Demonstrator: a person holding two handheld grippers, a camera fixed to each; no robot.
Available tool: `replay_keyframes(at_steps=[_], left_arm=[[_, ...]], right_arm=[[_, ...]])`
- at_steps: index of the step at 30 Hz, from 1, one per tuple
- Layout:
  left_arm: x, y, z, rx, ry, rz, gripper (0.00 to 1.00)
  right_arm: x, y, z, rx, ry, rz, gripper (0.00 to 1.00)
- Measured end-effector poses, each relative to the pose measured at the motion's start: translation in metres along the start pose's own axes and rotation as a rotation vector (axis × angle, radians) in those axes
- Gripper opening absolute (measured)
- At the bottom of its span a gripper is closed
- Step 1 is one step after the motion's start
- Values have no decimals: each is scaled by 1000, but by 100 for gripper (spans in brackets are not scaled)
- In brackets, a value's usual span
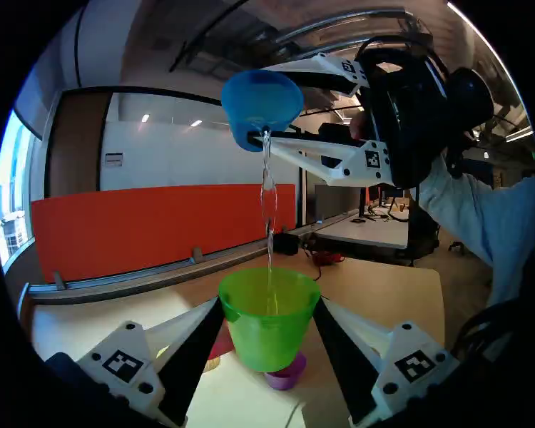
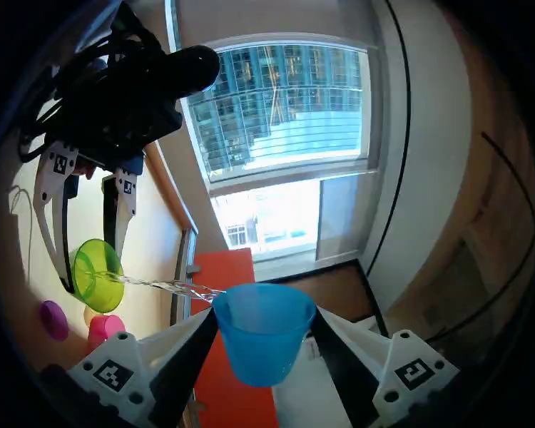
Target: Pour water
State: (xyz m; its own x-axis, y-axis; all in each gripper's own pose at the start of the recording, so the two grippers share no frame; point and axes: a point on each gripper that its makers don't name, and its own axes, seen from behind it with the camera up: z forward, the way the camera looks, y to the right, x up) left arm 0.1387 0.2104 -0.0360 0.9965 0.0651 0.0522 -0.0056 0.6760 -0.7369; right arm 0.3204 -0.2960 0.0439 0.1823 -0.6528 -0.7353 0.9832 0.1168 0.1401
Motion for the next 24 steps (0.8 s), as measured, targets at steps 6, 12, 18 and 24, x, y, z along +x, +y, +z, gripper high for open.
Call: replay_keyframes(at_steps=[6, 12, 18, 24], left_arm=[[1, 1, 0, -2, 2, 0, 86], [1, 1, 0, -3, 1, 1, 86], [2, 2, 1, -4, 3, 0, 86], [4, 3, 0, -7, 7, -1, 86]], right_arm=[[1, 2, 0, -4, 2, -24, 92], [3, 3, 1, -6, 4, -44, 92], [6, 4, 3, -4, 4, -72, 92], [9, 6, 4, -8, 5, -101, 92]])
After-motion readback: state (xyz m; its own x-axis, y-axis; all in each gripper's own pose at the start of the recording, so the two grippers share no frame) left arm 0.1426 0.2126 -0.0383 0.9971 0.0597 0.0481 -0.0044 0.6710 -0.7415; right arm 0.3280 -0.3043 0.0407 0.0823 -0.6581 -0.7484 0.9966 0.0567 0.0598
